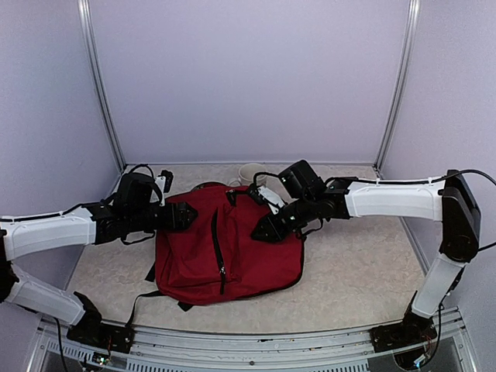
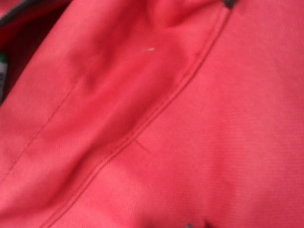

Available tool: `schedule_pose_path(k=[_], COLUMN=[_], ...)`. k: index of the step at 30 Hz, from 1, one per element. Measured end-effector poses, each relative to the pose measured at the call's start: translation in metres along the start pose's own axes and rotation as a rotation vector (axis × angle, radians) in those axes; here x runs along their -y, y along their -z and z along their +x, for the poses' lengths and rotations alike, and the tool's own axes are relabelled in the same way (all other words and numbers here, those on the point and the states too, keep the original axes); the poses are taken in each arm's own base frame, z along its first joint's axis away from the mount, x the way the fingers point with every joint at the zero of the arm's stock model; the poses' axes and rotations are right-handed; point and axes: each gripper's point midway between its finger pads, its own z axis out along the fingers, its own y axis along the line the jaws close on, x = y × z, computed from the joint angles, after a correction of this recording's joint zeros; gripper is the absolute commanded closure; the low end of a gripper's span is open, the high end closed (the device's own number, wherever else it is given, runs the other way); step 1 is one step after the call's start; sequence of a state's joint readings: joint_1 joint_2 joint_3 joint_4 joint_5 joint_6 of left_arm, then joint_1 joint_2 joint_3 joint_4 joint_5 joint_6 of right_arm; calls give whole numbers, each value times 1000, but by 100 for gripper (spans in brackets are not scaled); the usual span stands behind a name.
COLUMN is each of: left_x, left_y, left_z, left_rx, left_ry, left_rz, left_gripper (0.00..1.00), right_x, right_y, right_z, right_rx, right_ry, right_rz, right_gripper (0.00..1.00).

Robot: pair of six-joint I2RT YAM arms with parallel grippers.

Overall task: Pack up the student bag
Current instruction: Adjust the student bag at the center of the board, then grab the lower front pocket of the student bag.

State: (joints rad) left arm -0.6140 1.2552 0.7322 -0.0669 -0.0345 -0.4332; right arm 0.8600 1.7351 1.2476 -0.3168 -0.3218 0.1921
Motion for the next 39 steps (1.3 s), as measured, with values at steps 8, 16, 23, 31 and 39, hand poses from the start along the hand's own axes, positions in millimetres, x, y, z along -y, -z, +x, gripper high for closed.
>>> schedule_pose_path(k=[8,16,23,31,39], left_x=[49,69,65,53,50], left_y=[56,116,95,92,90], left_z=[-45,-53,31,64,72], left_rx=[167,216,-37,-98,-110], left_ry=[-77,-26,-55,-22,-9], left_rz=[93,157,129,113,107], left_gripper=[5,8,10,10,10], right_x=[-95,-173,-173,-165,-161], right_y=[27,29,-10,-36,-42], right_z=[13,58,78,68,57], right_rx=[129,320,279,263,259], right_ry=[522,1297,1655,1842,1909], right_rz=[-65,-97,8,120,199], right_gripper=[50,44,44,61,100])
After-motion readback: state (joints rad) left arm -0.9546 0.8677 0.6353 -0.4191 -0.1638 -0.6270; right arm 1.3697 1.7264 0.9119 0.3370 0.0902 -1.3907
